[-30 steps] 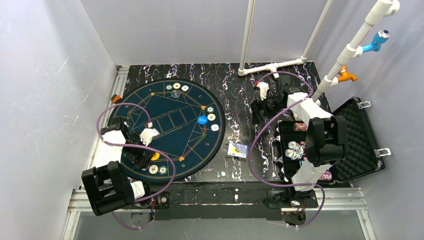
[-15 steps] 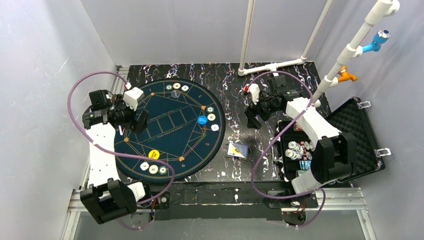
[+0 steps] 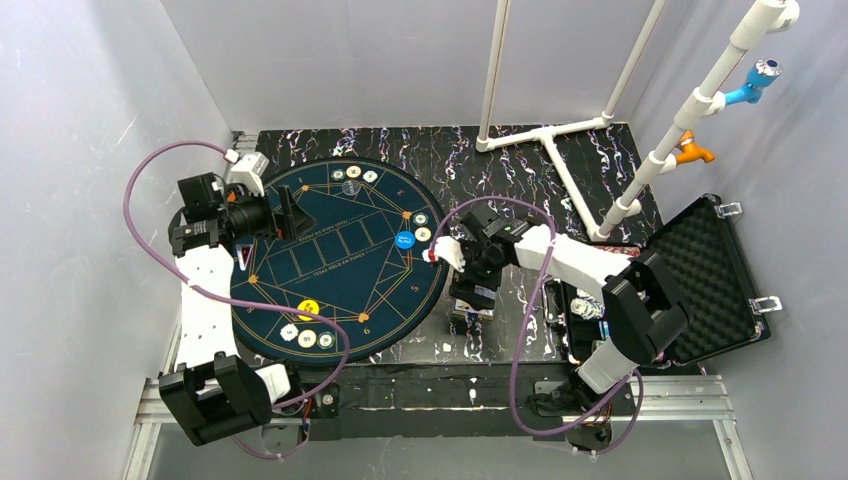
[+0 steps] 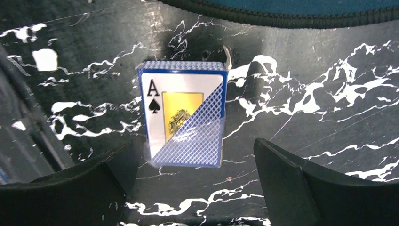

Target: Distribute texas hold em gaming equipment

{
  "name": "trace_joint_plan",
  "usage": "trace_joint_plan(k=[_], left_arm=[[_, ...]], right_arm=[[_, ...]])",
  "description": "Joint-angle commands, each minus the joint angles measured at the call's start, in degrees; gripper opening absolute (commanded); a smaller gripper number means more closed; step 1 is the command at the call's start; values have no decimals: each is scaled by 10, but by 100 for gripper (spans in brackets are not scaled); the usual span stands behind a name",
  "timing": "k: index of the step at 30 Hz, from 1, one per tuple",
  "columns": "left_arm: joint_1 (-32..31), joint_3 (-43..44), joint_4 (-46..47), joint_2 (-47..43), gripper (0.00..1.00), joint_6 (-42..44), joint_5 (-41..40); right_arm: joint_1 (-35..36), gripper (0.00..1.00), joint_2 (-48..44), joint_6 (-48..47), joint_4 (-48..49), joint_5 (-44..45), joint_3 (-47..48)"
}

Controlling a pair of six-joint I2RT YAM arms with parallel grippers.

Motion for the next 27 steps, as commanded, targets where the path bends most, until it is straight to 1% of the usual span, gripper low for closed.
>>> trace_joint_plan(k=[1,3,7,11,15,19,20,21,22,24,25,27], left_arm=[[-18,-37,21,-27,98,-36,5],[-20,-53,22,-34,98,-36,16],[-24,-80,26,-45,98,-32,67],[-31,-94,55,-52,98,-81,84],[-46,-104,67,-41,93,-139,95],[-68,-118,77,-27,90,-157,105],[-81,-125,86,-27,89,-165,104],[-92,-136,99,-29,88,-178,104],[-107,-148,113,-32,86,-193,104],[-142,-176,143,-38,84,-217,101],[-161,-187,157,-40,83,-227,98],[-196,-211,190,-38,83,-255,98]], right_arm=[[32,98,24,4,43,63,-7],[40,98,31,3,48,64,-11],[43,98,47,-8,54,60,-25],[43,98,38,-20,74,46,-60],[43,98,27,-29,74,22,-79],[43,97,16,-32,81,20,-103],[43,94,15,-31,83,24,-106],[43,88,13,-30,86,28,-106],[43,81,10,-28,88,31,-105],[43,62,-2,-24,90,32,-98],[43,55,-11,-22,90,32,-92],[42,45,-29,-18,81,25,-73]])
